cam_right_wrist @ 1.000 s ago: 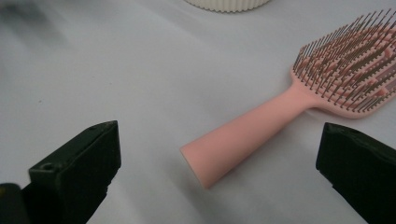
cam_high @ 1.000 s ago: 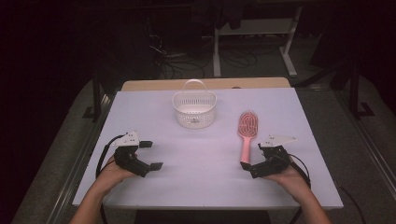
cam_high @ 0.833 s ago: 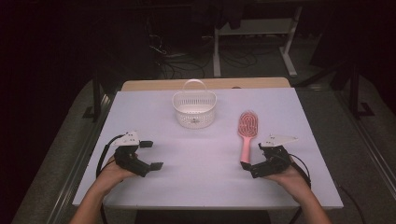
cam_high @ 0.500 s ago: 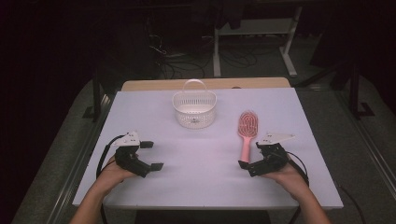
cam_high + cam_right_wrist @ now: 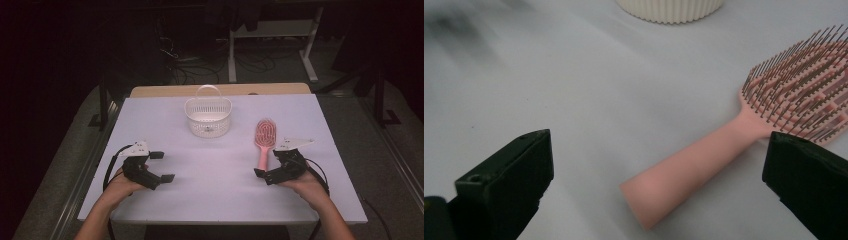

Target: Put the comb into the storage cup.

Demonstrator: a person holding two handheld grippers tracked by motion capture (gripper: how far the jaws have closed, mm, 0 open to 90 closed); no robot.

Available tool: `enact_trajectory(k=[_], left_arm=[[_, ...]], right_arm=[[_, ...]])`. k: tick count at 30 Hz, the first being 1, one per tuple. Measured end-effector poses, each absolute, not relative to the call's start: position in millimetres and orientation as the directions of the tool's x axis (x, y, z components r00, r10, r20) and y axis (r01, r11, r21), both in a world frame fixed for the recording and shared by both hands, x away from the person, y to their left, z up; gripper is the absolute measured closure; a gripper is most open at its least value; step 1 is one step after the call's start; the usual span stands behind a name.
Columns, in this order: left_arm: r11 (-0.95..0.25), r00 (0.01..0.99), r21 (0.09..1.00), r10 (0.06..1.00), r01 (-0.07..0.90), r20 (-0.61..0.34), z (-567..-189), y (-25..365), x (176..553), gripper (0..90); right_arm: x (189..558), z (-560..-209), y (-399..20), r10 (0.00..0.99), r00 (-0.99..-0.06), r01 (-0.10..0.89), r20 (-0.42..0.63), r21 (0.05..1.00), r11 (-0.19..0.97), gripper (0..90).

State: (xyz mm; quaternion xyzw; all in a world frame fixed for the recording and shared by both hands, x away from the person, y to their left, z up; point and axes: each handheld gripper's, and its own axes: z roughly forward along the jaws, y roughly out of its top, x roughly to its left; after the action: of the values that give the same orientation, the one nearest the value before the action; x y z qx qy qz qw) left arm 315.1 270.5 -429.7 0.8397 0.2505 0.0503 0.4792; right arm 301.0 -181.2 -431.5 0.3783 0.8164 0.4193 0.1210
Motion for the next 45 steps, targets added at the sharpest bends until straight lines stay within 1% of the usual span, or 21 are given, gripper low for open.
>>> enact_trajectory(k=[30, 45], left_arm=[[-0.422, 0.871, 0.829, 0.469, 0.367, -0.147, -427, 268, 313, 0.0], [-0.419, 0.870, 0.831, 0.472, 0.366, -0.144, -427, 268, 313, 0.0]], right_arm=[[323, -417, -181, 0.719, -0.679, 0.523, 0.145, 0.784, 0.335, 0.0], [337, -412, -172, 0.706, -0.694, 0.524, 0.144, 0.773, 0.358, 0.0]])
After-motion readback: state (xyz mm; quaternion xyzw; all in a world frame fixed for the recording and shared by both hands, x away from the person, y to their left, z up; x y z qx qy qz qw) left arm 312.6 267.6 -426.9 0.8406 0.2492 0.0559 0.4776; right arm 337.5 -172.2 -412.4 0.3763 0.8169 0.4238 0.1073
